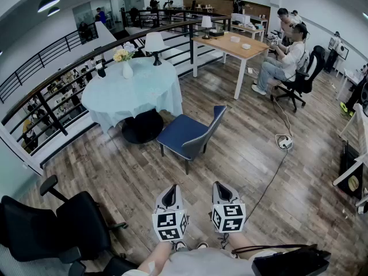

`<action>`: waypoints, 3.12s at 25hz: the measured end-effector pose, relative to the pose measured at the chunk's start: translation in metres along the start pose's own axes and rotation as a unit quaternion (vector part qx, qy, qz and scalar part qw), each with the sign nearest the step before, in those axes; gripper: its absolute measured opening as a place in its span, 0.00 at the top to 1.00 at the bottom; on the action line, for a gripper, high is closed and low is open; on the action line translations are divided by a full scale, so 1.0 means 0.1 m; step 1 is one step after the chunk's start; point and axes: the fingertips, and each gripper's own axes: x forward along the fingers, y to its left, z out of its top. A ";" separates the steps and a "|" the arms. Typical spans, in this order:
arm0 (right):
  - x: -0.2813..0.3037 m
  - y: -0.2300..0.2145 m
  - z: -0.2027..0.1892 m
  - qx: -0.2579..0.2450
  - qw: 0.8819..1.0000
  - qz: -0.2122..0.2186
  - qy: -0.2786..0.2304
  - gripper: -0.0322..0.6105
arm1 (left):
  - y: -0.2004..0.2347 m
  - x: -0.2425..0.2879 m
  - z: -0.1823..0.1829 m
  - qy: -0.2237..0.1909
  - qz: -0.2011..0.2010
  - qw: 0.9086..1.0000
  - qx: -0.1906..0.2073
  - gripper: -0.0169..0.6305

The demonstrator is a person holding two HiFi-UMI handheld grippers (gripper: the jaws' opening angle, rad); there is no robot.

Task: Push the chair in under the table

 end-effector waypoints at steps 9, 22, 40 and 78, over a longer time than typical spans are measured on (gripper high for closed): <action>-0.05 -0.12 -0.05 0.002 1.000 -0.001 0.003 0.92 | -0.08 0.04 -0.04 0.001 0.000 1.000 -0.001 0.97; -0.16 -0.40 -0.19 0.011 1.000 0.004 0.010 0.92 | -0.35 0.08 -0.22 0.012 0.006 1.000 -0.003 0.97; 0.49 -0.77 -0.05 0.017 1.000 0.001 0.022 0.92 | -0.24 0.84 -0.18 0.026 0.011 1.000 -0.007 0.97; 2.45 -1.06 0.45 0.028 0.998 -0.032 0.053 0.92 | 0.83 2.55 0.18 0.060 0.002 0.998 -0.007 0.97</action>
